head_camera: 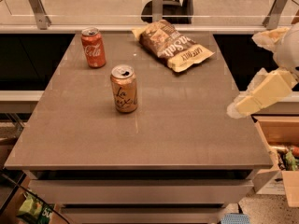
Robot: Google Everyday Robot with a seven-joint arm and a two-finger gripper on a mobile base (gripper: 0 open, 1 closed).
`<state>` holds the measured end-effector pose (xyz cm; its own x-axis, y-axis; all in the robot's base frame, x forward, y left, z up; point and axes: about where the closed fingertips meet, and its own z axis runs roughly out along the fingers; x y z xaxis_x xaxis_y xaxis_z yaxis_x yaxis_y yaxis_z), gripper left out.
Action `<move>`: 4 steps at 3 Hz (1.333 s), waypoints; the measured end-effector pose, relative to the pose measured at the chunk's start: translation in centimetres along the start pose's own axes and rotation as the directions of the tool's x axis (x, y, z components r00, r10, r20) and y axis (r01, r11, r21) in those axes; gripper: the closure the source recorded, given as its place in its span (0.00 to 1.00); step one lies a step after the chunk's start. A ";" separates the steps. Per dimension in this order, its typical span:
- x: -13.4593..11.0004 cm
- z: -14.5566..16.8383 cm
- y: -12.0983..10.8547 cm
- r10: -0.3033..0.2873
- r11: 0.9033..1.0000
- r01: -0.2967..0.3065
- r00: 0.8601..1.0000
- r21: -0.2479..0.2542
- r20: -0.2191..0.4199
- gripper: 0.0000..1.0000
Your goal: Knock orange can over
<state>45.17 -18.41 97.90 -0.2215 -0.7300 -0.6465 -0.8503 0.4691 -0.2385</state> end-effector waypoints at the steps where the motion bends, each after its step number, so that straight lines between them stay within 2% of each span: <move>1: 0.1 1.4 0.3 0.070 0.997 -0.065 0.992 -0.049 0.107 0.00; 3: -0.1 2.0 0.8 0.061 0.997 -0.054 0.988 -0.052 0.142 0.00; 4: 0.3 3.9 0.8 0.076 0.995 -0.063 0.979 -0.074 0.192 0.00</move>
Offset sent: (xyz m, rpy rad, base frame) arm 0.0037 0.0043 -0.0125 0.1090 0.0142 0.0035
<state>46.25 -16.32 94.72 -0.1897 -0.5836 -0.7896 -0.8677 0.4760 -0.1434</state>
